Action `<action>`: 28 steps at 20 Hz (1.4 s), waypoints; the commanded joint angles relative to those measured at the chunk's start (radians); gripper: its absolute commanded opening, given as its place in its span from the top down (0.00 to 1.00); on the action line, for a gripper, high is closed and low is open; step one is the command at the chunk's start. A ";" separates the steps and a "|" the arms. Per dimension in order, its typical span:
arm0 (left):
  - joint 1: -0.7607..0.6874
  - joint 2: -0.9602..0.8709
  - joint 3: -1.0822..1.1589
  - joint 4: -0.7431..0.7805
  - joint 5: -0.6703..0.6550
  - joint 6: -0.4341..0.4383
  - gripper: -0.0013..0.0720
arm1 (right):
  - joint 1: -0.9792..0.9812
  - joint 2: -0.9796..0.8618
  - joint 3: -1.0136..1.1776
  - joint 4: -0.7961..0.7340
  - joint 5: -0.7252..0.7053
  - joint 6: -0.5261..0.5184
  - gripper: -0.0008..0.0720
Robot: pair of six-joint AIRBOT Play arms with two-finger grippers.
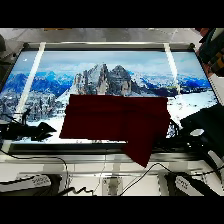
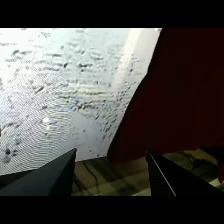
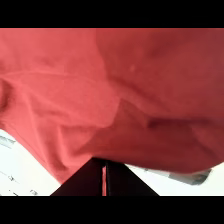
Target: Fold the clothes and pants, and hang the long-sleeved shirts on hangers.
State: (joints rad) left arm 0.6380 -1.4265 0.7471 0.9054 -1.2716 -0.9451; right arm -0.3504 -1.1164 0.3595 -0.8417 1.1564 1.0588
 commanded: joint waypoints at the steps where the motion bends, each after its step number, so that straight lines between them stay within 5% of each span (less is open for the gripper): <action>1: -0.051 -0.001 -0.063 -0.016 0.087 0.031 0.34 | 0.000 0.001 0.000 0.005 0.009 -0.006 0.97; 5: -0.164 -0.001 -0.063 -0.016 0.086 0.033 0.34 | 0.000 0.001 0.005 0.006 0.014 -0.006 0.97; 6: -0.182 -0.001 -0.060 -0.015 0.083 0.033 0.44 | 0.000 0.005 0.014 0.008 0.028 -0.007 0.97; 8: -0.194 0.000 -0.041 -0.016 0.066 0.034 0.89 | 0.000 0.020 0.044 0.016 0.064 -0.008 0.97; 9: -0.193 0.000 -0.023 -0.016 0.047 0.034 0.97 | 0.000 0.033 0.065 0.027 0.085 -0.011 0.97; 15: -0.191 0.000 0.243 -0.019 -0.282 0.045 0.97 | 0.000 0.165 0.206 0.162 0.161 -0.010 0.97; 17: -0.191 0.000 0.315 -0.077 -0.294 0.045 0.97 | 0.000 0.185 0.251 0.207 0.124 0.051 0.97; 21: -0.212 -0.001 0.334 -0.333 -0.052 0.045 0.97 | 0.002 0.181 0.292 0.333 -0.205 0.160 0.97; 28: -0.426 -0.077 0.333 -0.421 0.562 0.006 0.97 | 0.086 0.000 0.372 0.356 -0.759 0.272 0.97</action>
State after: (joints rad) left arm 0.2985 -1.4647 1.0763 0.5556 -0.9810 -0.9291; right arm -0.3069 -1.0351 0.6880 -0.5037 0.6567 1.2922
